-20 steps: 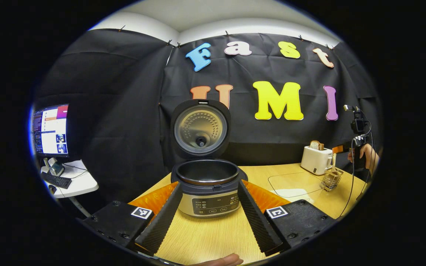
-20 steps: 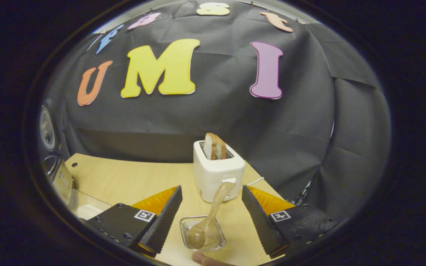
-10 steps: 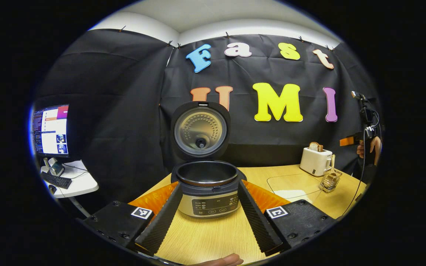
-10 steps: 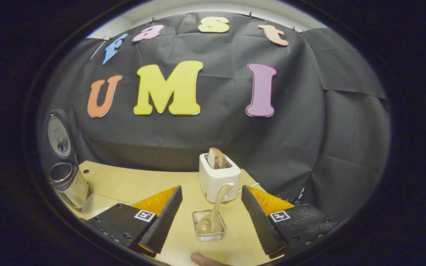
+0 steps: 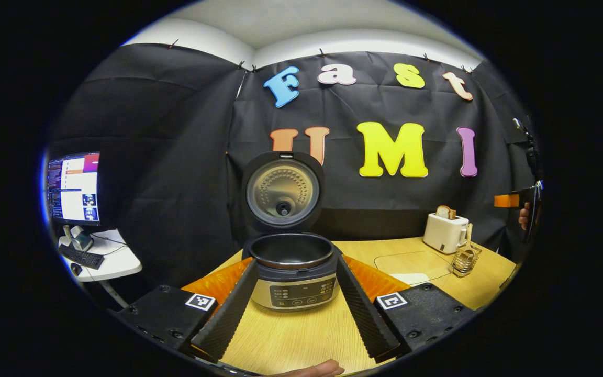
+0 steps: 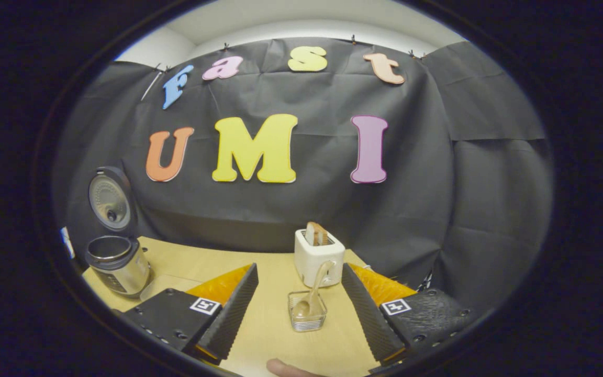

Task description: Close the left gripper, press the button to open the rice cooker; take a wooden spoon from the chopstick holder with the right hand, scoop a spoonful of rice and pour it into the rice cooker, then put the wooden spoon back into the chopstick holder.

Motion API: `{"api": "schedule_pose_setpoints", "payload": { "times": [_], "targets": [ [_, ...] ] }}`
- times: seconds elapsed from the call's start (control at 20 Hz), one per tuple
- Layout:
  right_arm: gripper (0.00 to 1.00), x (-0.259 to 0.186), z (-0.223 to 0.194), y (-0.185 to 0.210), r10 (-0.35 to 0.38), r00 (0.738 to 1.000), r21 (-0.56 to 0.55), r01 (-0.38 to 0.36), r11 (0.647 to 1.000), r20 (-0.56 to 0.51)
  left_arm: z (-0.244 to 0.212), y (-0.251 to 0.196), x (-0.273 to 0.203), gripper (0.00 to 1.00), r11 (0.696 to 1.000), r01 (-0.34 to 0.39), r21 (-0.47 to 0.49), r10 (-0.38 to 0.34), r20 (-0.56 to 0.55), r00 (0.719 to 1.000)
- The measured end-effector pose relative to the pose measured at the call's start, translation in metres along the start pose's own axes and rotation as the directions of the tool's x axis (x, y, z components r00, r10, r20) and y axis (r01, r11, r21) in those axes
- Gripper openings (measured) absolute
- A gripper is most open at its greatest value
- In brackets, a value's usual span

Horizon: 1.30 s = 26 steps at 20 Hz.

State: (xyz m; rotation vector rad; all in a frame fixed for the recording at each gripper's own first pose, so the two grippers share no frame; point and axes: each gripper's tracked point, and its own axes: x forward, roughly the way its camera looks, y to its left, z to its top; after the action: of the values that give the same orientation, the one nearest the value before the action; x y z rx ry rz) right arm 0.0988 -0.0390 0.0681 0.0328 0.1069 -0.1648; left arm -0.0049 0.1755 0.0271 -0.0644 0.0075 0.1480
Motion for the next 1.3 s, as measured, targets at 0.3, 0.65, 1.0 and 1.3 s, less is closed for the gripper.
{"api": "schedule_pose_setpoints", "payload": {
  "times": [0.3, 0.65, 1.0, 1.3],
  "targets": [
    [0.97, -0.028, -0.028, -0.009, 0.032, 0.999, -0.001, -0.032, 0.999, 0.023, 0.022, -0.019, 0.014, 0.95, 1.0, 0.001, 0.028, -0.001, 0.001, 1.0],
    [0.98, -0.029, -0.062, -0.008, 0.062, 0.998, 0.029, -0.062, 0.998, -0.011, 0.069, -0.033, 0.078, 0.95, 1.0, 0.002, 0.011, -0.002, -0.011, 1.0],
    [0.96, -0.035, -0.074, -0.003, 0.097, 0.995, -0.007, -0.097, 0.995, -0.005, 0.121, -0.031, 0.157, 1.0, 0.997, -0.023, 0.076, 0.026, -0.043, 0.999],
    [0.96, -0.036, -0.081, -0.012, 0.099, 0.995, -0.029, -0.099, 0.995, 0.001, 0.197, 0.012, 0.226, 0.97, 0.99, -0.133, 0.047, 0.13, 0.052, 0.99]
  ]
}}
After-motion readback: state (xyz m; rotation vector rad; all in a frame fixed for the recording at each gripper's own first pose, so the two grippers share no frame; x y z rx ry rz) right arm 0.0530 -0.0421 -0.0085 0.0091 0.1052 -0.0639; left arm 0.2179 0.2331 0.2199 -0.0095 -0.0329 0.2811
